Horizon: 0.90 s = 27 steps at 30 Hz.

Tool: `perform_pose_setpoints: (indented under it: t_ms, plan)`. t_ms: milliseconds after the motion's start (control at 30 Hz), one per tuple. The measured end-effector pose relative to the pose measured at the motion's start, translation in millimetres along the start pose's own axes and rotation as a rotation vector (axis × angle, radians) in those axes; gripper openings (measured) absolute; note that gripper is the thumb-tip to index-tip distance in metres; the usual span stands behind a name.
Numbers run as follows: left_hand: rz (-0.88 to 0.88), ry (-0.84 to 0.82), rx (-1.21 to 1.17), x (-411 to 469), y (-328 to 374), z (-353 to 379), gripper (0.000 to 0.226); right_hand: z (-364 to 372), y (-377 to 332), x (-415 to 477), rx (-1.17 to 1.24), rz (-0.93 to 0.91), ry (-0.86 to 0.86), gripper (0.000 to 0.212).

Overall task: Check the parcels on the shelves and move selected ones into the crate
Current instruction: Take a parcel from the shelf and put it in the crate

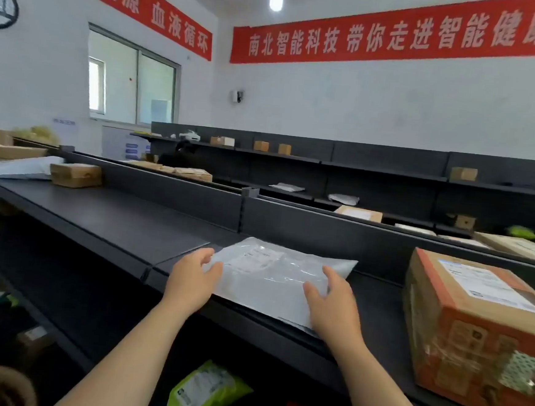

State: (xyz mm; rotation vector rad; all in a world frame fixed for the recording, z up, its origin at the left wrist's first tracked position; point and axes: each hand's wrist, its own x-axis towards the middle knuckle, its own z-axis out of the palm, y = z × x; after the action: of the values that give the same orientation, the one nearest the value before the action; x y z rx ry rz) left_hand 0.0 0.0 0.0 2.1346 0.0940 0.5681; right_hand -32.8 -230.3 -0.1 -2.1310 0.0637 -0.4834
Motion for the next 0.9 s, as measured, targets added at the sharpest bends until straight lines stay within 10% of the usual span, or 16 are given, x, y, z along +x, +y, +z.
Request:
perform_pose_setpoints:
  t_ms: [333,900]
  plan:
    - [0.01,-0.196,0.22,82.2,-27.8,25.7,0.036,16.2,6.1,15.6,-0.19,0.123,0.064,0.048]
    - [0.208,-0.14,-0.33,66.6,-32.3,15.8,0.011,11.3,-5.9,-1.1,-0.029,-0.024,0.322,0.049]
